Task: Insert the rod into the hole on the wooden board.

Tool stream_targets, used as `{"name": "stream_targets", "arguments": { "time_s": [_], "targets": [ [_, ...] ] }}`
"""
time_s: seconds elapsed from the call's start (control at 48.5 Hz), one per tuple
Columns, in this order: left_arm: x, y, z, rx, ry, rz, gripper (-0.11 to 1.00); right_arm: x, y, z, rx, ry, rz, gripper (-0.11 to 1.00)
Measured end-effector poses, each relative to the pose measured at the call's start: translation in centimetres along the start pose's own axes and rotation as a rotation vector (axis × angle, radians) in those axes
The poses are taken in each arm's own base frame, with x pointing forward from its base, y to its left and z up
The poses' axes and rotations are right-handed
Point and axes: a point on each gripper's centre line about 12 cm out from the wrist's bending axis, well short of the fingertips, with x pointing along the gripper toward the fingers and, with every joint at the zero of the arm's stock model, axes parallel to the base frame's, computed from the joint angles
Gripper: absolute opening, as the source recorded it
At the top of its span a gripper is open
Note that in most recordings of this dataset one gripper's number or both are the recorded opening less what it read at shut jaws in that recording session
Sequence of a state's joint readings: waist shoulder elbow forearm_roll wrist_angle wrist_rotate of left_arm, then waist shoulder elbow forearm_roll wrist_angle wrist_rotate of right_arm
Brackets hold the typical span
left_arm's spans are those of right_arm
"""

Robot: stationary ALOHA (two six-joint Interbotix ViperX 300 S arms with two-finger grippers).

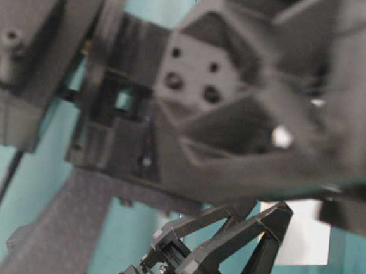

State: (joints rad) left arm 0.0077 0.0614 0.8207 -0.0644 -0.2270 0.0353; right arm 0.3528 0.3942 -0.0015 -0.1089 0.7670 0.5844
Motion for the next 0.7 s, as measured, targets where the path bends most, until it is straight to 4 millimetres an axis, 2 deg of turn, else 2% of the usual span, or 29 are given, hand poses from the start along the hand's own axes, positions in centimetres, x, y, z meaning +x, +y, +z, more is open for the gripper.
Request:
{"name": "stream_targets", "arguments": {
  "time_s": [0.165,0.454,0.702],
  "targets": [
    [0.0,0.0,-0.1,0.0,0.002,0.0,0.99,0.9,0.7,-0.1,-0.009,0.009,0.002,0.84],
    [0.0,0.0,-0.1,0.0,0.003,0.0,0.99,2.8,0.8,-0.4,-0.008,0.034,-0.013,0.83],
    [0.0,-0.1,-0.1,0.0,0.002,-0.002,0.99,3.2,0.8,-0.4,-0.009,0.039,-0.016,0.83]
  ]
}}
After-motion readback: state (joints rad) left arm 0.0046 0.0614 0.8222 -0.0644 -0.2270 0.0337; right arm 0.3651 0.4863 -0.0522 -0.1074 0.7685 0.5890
